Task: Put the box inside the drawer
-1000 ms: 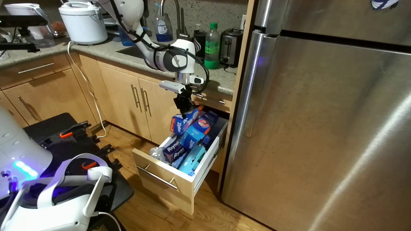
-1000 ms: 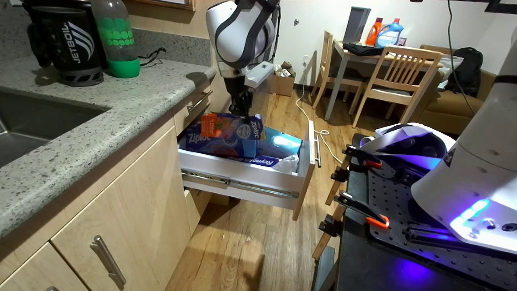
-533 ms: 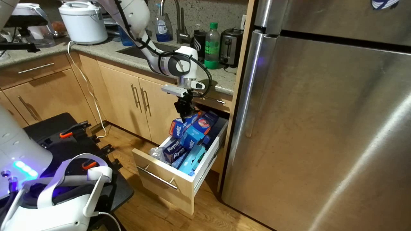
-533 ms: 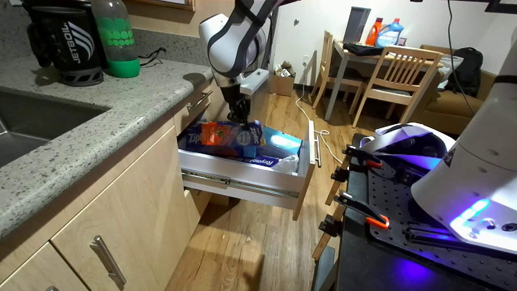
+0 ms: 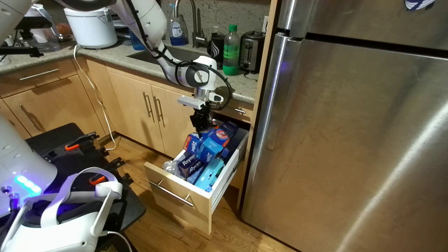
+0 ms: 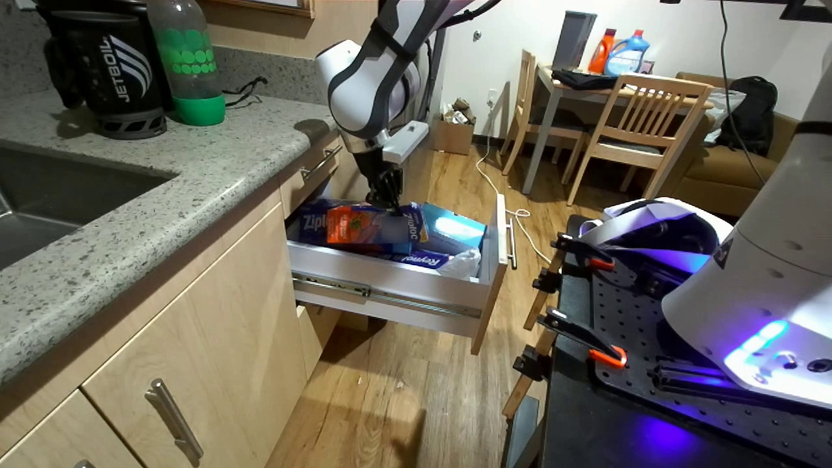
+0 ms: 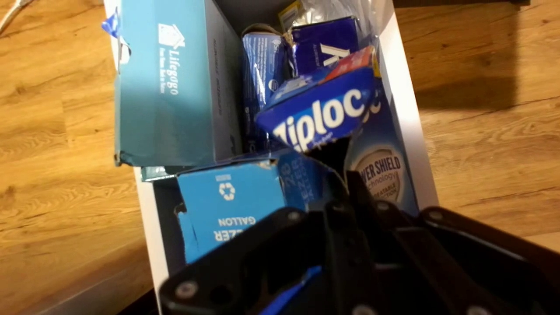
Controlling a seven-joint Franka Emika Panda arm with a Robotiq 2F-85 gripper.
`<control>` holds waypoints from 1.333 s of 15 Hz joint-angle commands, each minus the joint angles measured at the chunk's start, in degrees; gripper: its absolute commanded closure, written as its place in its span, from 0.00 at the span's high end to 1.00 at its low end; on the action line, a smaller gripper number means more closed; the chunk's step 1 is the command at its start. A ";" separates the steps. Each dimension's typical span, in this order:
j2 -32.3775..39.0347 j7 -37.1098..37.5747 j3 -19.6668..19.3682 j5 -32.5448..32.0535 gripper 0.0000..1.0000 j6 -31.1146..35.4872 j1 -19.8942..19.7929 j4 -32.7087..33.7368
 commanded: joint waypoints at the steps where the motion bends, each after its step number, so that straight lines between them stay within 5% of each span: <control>1: 1.39 -0.55 0.12 -0.69 0.37 -2.74 -0.49 2.83; 10: 1.84 -0.90 -0.43 -1.14 1.00 -3.73 -1.14 4.34; 16: -1.85 -1.12 -1.34 -1.87 1.00 -2.33 -2.07 2.44; 20: -11.92 -4.16 -2.51 -4.24 1.00 1.75 -3.04 -5.19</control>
